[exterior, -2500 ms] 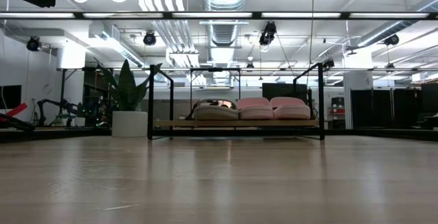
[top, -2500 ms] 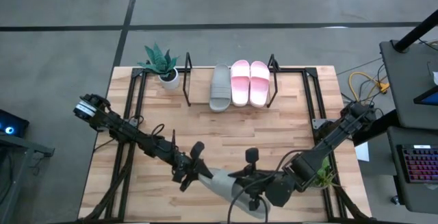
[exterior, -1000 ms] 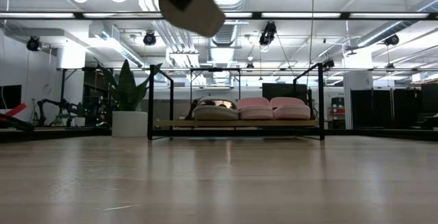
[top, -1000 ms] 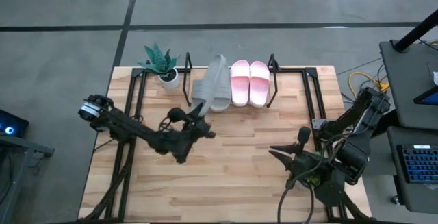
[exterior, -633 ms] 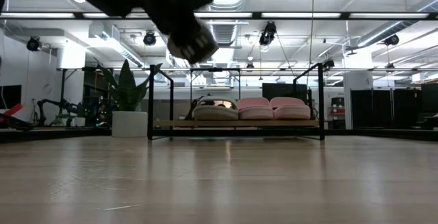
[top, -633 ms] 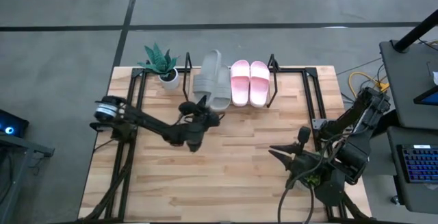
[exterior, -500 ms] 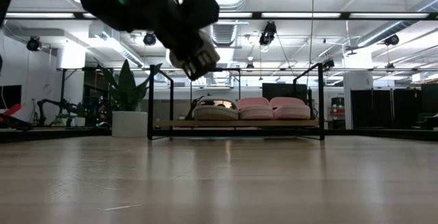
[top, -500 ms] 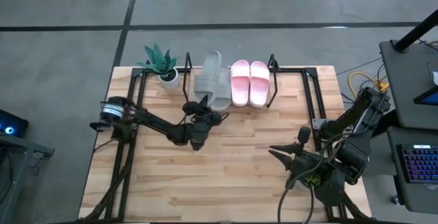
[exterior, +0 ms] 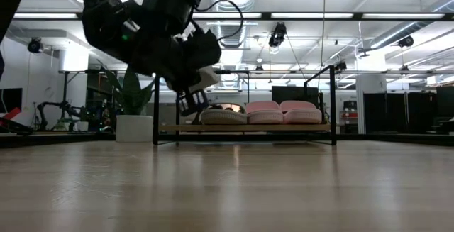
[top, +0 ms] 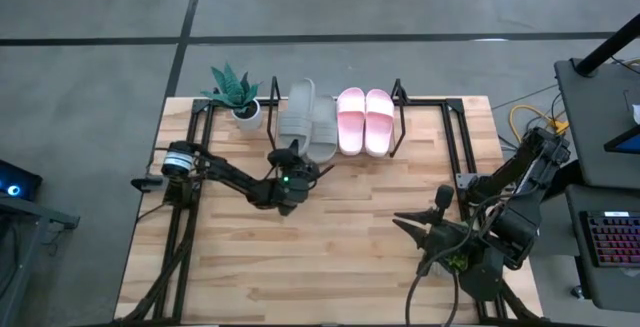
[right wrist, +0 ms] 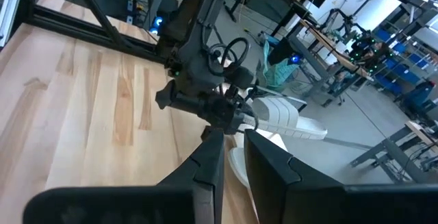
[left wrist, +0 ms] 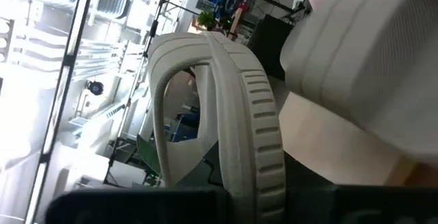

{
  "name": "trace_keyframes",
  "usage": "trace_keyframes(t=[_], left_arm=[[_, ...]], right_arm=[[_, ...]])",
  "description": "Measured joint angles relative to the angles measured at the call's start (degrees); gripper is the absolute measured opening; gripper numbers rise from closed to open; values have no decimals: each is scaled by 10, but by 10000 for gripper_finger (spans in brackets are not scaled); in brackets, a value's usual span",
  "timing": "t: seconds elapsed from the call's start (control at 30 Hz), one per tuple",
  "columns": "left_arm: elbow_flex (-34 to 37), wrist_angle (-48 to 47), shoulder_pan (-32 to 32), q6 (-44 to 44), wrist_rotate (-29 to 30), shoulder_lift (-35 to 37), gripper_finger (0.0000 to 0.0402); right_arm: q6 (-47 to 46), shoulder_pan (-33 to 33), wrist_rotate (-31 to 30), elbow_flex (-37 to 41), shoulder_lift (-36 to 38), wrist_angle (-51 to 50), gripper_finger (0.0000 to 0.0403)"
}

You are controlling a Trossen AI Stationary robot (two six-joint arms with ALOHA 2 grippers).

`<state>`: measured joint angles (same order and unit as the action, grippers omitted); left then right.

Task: Pick and place slides into the shelf
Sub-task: Put the gray slide on the shelf

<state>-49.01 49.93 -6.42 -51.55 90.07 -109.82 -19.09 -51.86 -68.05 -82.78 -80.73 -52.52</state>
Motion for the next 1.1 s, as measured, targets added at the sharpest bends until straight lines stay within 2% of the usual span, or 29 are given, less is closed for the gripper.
trace_keyframes(t=[0.37,0.53,1.1], left_arm=[[45,-1,1,0,0,2,8],[42,-61,1,2,-1,2,8],[44,-160,10,13,-10,6,8]], right_arm=[[0,0,0,0,0,0,48],[0,0,0,0,0,0,48],[0,0,0,1,0,-1,48]])
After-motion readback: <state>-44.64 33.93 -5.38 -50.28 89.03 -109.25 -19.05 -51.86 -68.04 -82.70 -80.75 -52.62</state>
